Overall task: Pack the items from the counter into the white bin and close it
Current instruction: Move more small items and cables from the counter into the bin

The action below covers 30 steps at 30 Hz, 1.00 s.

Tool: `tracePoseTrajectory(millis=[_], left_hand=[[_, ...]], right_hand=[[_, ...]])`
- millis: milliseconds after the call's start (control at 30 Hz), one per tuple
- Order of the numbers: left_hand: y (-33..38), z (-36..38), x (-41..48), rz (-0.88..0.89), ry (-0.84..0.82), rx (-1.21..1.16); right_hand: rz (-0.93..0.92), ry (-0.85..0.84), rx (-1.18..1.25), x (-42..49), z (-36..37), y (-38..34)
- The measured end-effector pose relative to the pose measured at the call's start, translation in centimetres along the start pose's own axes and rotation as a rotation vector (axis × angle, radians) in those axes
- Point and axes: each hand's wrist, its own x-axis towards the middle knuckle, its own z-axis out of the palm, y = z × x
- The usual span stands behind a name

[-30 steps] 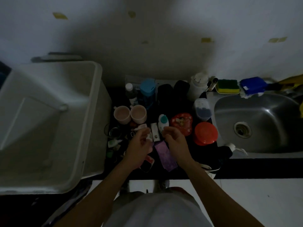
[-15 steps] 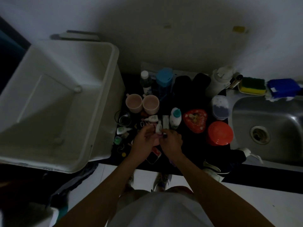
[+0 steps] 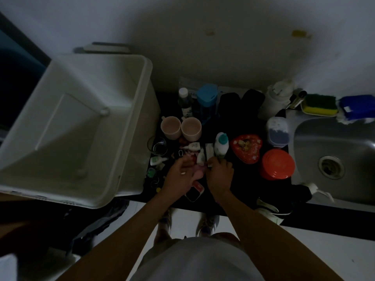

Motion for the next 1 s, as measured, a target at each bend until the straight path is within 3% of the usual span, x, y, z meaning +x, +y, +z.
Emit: tracePoseTrajectory(millis=[300, 467, 700, 900, 1000], left_hand=[[-0.4, 0.2, -1.0, -0.046, 0.008, 0.046], [-0.5, 0.6, -1.1, -0.064, 0.035, 0.029], [-1.5, 1.0, -0.7, -0.055, 0.015, 0.037], [-1.4, 2.2, -0.2, -0.073, -0.008, -0.065], [-1.3, 2.6, 0.6, -0.14, 0.009, -0.176]], right_hand=[[0.099, 0.07, 0.252, -0.1, -0.2, 0.5], [0.152, 0.052, 0.121, 0.0, -0.2, 0.0], [0.177, 0.061, 0.321, -0.2, -0.8, 0.7], [0.121, 0.165, 0.558, -2.4, -0.3, 1.4], [0.004, 0.104, 0.68, -3.4, 0.0, 1.9]])
